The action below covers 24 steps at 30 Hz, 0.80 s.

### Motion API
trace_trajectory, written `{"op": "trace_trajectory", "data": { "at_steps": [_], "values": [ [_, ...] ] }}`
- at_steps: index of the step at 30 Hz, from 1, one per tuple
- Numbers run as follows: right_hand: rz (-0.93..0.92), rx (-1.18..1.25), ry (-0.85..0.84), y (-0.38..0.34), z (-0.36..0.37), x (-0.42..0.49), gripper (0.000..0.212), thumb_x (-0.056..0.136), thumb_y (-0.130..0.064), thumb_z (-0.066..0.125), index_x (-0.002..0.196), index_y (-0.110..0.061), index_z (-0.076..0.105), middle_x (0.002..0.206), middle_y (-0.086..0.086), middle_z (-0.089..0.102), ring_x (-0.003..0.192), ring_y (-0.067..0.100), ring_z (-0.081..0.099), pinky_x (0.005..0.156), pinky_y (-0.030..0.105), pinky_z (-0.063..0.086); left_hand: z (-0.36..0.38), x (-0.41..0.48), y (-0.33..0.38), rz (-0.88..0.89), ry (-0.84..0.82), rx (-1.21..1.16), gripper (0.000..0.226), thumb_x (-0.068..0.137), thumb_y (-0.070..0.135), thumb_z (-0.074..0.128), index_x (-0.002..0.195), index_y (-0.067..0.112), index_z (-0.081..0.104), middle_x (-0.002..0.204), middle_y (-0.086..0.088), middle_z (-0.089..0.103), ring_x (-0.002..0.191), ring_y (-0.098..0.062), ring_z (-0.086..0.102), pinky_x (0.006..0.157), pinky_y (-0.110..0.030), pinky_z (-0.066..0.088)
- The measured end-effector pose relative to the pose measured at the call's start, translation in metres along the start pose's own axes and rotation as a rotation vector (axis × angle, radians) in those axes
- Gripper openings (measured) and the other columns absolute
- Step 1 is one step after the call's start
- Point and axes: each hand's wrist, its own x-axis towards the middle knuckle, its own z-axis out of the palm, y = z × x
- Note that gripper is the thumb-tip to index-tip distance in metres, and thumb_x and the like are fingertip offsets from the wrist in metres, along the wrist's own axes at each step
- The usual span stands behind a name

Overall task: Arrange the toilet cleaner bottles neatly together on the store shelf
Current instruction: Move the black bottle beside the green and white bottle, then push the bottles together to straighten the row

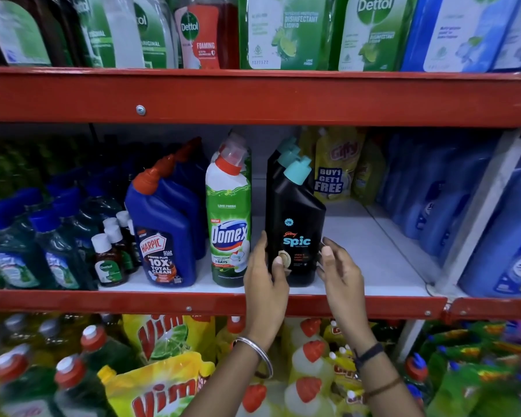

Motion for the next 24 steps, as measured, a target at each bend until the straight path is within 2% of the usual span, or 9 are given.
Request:
{"op": "trace_trajectory", "data": {
  "at_steps": [3,6,8,11,14,17,19,21,24],
  "values": [
    [0.010,-0.006,-0.014,-0.002,0.002,-0.001,0.034,0.085,-0.066,0.039,0.108,-0.051,0.059,0.113,-0.013,0.069,0.109,0.006,0.063,0.094,0.038,0.053,-0.001,-0.004,-0.002,0.008,-0.081,0.080,0.057,0.096,0.014,0.043,0.146,0.030,0.023,0.140,-0.002,0.050,0.125,-0.019,0.052,0.104,-0.039,0.046],
    [0.012,-0.008,-0.022,-0.005,0.004,-0.002,0.031,0.084,-0.070,0.037,0.102,-0.058,0.059,0.106,-0.018,0.069,0.107,0.004,0.063,0.092,0.035,0.053,-0.004,-0.004,0.000,0.020,-0.094,0.132,0.056,0.097,0.011,0.042,0.147,0.027,0.021,0.132,0.001,0.050,0.117,-0.009,0.049,0.095,-0.008,0.038],
    [0.009,0.002,-0.033,-0.006,0.005,-0.003,0.029,0.085,-0.068,0.037,0.101,-0.058,0.059,0.106,-0.018,0.069,0.107,0.005,0.063,0.092,0.034,0.052,-0.007,-0.003,0.002,0.031,-0.091,0.141,0.057,0.097,0.009,0.042,0.147,0.027,0.021,0.126,0.009,0.046,0.115,-0.004,0.044,0.086,0.005,0.031],
    [0.004,-0.007,-0.029,-0.008,0.008,-0.004,0.027,0.088,-0.061,0.037,0.103,-0.053,0.058,0.106,-0.018,0.068,0.106,0.004,0.063,0.090,0.032,0.053,-0.009,-0.003,0.001,0.039,-0.092,0.142,0.057,0.097,0.010,0.041,0.147,0.028,0.020,0.126,0.013,0.042,0.119,-0.004,0.044,0.093,-0.009,0.037],
    [0.002,-0.022,-0.029,-0.010,0.008,-0.005,0.032,0.088,-0.058,0.039,0.110,-0.045,0.058,0.109,-0.015,0.068,0.105,0.003,0.064,0.090,0.030,0.054,-0.010,-0.002,-0.001,0.051,-0.098,0.130,0.058,0.097,0.013,0.042,0.147,0.029,0.019,0.134,0.004,0.049,0.122,-0.014,0.049,0.102,-0.030,0.045],
    [0.001,-0.056,0.013,-0.015,0.010,-0.010,0.039,0.090,-0.052,0.037,0.121,-0.035,0.056,0.115,-0.013,0.064,0.104,-0.007,0.058,0.090,0.014,0.048,-0.011,-0.005,-0.002,0.078,-0.064,0.082,0.051,0.096,0.018,0.044,0.144,0.028,0.030,0.138,0.014,0.044,0.130,-0.013,0.046,0.105,-0.042,0.045],
    [-0.043,-0.078,0.143,-0.021,0.018,-0.020,0.042,0.094,-0.049,0.037,0.125,-0.025,0.054,0.123,-0.005,0.058,0.107,-0.009,0.051,0.088,0.001,0.039,-0.015,-0.012,0.001,0.129,0.025,0.026,0.041,0.096,0.022,0.044,0.137,0.031,0.040,0.134,0.028,0.041,0.131,0.000,0.041,0.108,-0.036,0.042],
    [-0.155,-0.104,0.228,-0.027,0.032,-0.035,0.041,0.095,-0.048,0.036,0.121,-0.023,0.055,0.123,-0.004,0.055,0.113,-0.003,0.050,0.092,0.006,0.038,-0.023,-0.019,0.002,0.184,0.147,-0.004,0.035,0.097,0.027,0.041,0.131,0.031,0.046,0.132,0.026,0.045,0.130,0.004,0.040,0.108,-0.022,0.037],
    [-0.251,-0.103,0.083,-0.038,0.061,-0.054,0.056,0.092,-0.057,0.030,0.125,-0.018,0.056,0.125,-0.008,0.056,0.118,-0.008,0.047,0.094,0.004,0.036,-0.038,-0.020,-0.004,0.153,0.300,-0.013,0.039,0.096,0.033,0.036,0.133,0.027,0.047,0.138,0.011,0.044,0.132,0.000,0.035,0.106,-0.005,0.023]
  ]
}}
